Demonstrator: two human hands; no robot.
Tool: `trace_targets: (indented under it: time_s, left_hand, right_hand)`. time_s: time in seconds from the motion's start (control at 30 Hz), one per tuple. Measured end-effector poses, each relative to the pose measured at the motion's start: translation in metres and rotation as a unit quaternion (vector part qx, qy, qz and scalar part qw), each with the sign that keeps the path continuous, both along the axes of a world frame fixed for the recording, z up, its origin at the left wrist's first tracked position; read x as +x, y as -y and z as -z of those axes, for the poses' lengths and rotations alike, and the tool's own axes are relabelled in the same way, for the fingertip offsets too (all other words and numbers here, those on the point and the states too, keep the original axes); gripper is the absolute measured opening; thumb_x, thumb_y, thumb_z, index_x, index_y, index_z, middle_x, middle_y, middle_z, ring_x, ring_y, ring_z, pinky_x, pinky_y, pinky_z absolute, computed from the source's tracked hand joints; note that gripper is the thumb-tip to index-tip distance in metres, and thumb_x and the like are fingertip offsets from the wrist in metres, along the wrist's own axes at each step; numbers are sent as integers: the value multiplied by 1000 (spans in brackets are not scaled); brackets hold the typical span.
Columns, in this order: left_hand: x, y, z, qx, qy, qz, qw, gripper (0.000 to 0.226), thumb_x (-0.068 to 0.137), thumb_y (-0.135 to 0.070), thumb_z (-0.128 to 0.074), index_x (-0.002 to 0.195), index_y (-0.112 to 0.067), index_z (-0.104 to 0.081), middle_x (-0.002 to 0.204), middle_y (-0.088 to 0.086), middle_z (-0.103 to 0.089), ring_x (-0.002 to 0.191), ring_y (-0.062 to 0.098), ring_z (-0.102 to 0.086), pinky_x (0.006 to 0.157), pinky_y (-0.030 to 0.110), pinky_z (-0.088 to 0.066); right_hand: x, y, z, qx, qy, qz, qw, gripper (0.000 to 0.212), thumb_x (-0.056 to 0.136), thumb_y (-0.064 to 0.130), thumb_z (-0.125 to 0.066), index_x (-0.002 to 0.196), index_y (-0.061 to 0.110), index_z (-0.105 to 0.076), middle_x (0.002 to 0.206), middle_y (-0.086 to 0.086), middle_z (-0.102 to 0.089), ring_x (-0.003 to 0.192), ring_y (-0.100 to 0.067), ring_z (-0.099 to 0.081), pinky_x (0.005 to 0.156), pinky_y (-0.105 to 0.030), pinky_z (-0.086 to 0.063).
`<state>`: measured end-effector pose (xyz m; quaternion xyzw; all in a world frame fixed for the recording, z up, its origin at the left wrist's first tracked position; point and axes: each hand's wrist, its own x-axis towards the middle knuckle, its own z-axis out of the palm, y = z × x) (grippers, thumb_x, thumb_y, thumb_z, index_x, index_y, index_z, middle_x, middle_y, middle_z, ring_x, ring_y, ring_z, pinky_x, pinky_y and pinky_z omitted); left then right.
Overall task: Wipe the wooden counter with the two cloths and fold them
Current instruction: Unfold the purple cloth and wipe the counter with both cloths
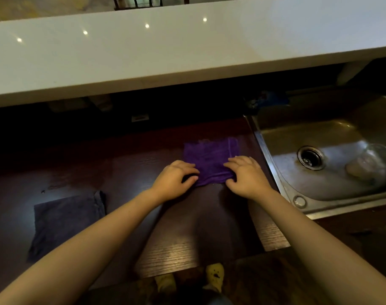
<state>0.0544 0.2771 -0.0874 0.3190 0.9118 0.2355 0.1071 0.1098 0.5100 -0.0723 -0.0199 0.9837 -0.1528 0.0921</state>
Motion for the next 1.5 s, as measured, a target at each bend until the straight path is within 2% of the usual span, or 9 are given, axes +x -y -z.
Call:
trace_targets:
  time_s: [0.1,0.2,0.27,0.5,0.67,0.8,0.93,1.2,1.5]
  left_hand:
    - [-11,23,4,14,-56,-112,992,55,83,-49,-32,119,-19,-60,131,10,-57,122,29,-49,105,38,-35]
    - [-19,44,16,-92,-63,-176,978,49,90,-44,-40,135,-25,-41,149,7,-34,138,29,-26,112,49,-18]
    - [-18,53,27,-129,-42,-189,972,55,91,-46,-40,141,-29,-27,155,5,-20,143,27,-11,113,53,-7]
    - [-12,58,43,-150,-59,-191,968,67,84,-60,-11,144,-30,-15,157,2,-8,144,22,3,114,51,5]
    - [-11,57,46,-154,-78,-186,967,66,85,-58,-9,144,-29,-13,157,3,-7,144,23,4,113,52,7]
    - [-11,58,49,-154,-96,-187,965,63,88,-56,-16,143,-28,-18,156,5,-14,144,25,-1,112,54,4]
    - [-11,57,49,-154,-104,-187,965,61,88,-55,-18,143,-28,-20,156,5,-16,143,25,-4,112,55,0]
    - [-10,58,50,-154,-110,-189,963,60,89,-54,-18,143,-28,-20,155,4,-15,143,24,-3,114,54,-1]
    - [-10,58,48,-163,-101,-190,963,63,87,-57,-14,143,-29,-17,156,2,-13,144,22,-1,113,52,3]
  right_hand:
    - [-18,24,4,-6,-27,12,1000,70,82,62,-33,144,27,-31,151,-8,-31,140,-32,-20,116,-47,-13]
    - [-37,47,22,26,65,6,998,84,79,76,-34,148,38,-4,160,-8,7,144,-36,14,111,-60,7]
    - [-43,57,33,45,64,23,997,85,79,77,-31,148,38,0,158,-9,15,142,-38,21,108,-65,12]
    - [-46,55,51,-74,-93,98,988,44,97,20,-43,141,14,-38,155,-9,-27,146,-25,-14,119,-43,-4]
    - [-59,50,46,-256,-142,167,942,41,96,26,-41,134,13,-48,148,-10,-40,143,-24,-25,118,-39,-8]
    - [-88,62,41,-67,-23,72,995,53,95,56,-24,145,38,-24,160,-3,-7,146,-27,7,113,-52,12]
    - [-95,68,47,52,4,25,998,56,93,61,-18,145,45,-6,159,-4,10,143,-34,20,110,-63,13]
    - [-85,59,48,58,-45,26,997,53,99,40,-21,149,27,-10,160,-2,-4,147,-25,4,118,-50,2]
    - [-74,36,51,56,-53,52,996,52,99,39,-22,149,27,-12,160,-2,-7,147,-23,2,119,-47,1]
